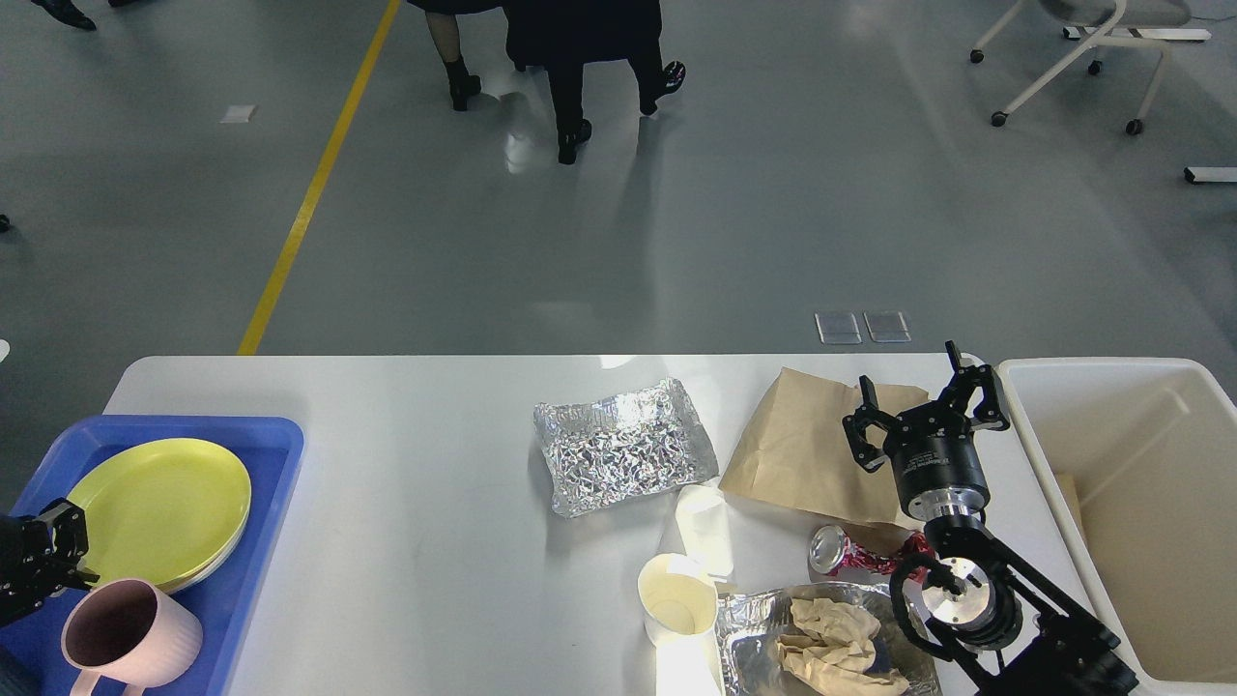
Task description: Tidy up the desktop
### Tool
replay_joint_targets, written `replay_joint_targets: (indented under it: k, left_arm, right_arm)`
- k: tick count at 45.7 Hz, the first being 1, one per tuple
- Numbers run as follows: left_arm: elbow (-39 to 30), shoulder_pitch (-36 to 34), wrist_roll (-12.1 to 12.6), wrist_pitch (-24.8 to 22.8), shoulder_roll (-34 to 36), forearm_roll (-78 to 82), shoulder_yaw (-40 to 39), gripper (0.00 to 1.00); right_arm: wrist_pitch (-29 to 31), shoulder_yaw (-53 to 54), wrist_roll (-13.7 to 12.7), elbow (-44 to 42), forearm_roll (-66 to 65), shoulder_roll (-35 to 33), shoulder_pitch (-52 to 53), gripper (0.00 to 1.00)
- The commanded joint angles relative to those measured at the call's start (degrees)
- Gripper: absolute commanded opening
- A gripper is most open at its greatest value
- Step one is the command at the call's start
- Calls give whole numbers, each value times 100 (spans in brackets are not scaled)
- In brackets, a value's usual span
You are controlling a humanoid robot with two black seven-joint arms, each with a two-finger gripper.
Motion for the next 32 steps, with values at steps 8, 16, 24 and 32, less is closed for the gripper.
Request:
replay_joint_targets:
  k: [8, 16, 24, 32]
  left_arm:
    - [-3, -26, -53, 28, 63, -48, -3, 90]
    - [-3, -26, -53, 80, 72, -48, -3, 90]
    - [-11, -26, -36, 89, 72, -21, -3, 70]
    - [-29, -26, -18, 89, 124, -12, 15, 61]
  right_arm:
    - [0, 0, 0, 0, 0, 0, 0, 100]
    - [0, 0, 0, 0, 0, 0, 0, 100]
    - [0, 0, 0, 0, 0, 0, 0, 100]
    - [0, 0, 0, 0, 0, 0, 0, 100]
